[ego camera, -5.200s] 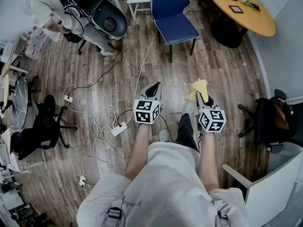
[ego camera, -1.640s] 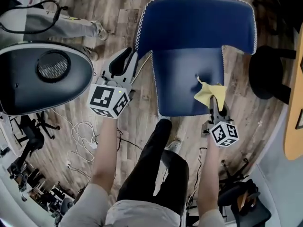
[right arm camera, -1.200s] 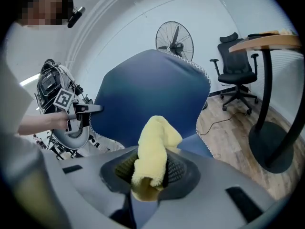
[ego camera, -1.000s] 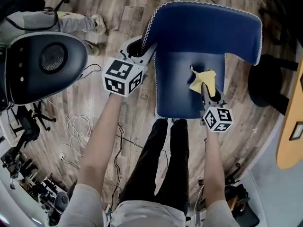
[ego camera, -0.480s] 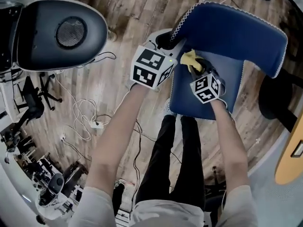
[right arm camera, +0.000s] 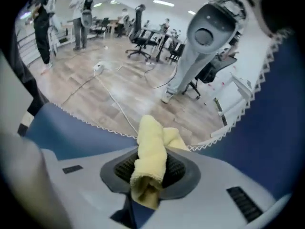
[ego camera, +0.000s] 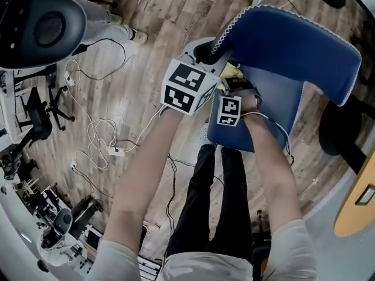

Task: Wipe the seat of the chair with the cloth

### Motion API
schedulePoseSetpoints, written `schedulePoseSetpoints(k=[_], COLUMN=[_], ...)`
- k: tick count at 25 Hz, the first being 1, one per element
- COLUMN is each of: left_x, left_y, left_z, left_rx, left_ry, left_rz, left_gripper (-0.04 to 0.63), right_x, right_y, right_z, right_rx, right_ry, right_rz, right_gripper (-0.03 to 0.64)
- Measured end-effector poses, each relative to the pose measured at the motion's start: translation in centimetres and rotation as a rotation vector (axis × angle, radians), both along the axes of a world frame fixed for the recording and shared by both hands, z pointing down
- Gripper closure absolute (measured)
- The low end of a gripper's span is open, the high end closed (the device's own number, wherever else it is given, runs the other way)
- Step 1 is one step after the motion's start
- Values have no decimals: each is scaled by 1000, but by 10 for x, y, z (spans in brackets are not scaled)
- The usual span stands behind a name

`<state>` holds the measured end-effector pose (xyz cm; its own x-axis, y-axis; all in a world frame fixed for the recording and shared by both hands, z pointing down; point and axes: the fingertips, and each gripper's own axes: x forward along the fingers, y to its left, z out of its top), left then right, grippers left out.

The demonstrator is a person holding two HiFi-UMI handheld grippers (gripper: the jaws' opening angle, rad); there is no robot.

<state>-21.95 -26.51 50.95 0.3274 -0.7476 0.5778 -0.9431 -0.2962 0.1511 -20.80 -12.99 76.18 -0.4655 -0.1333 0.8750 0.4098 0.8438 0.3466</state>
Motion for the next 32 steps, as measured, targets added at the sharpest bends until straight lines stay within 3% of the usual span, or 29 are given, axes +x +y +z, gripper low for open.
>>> schedulePoseSetpoints(k=[3, 5, 17, 32], left_x=[3, 2, 0, -4], left_y=[-4, 0, 3, -1], left_z=[0, -1, -4, -2], left_rx=[-2, 5, 25, 42], left_ry=[9, 7, 10, 8], left_rz=[3, 10, 4, -19], left_gripper=[474, 474, 474, 469], right_x=[11, 12, 27, 82], right_y=[-8, -8, -13, -40], right_z=[1, -3, -5, -3], right_rx=[-211, -268, -172, -169], right_ry=[-56, -49, -59, -62], right_rz=[95, 101, 175, 376], right_gripper=[520, 520, 520, 520])
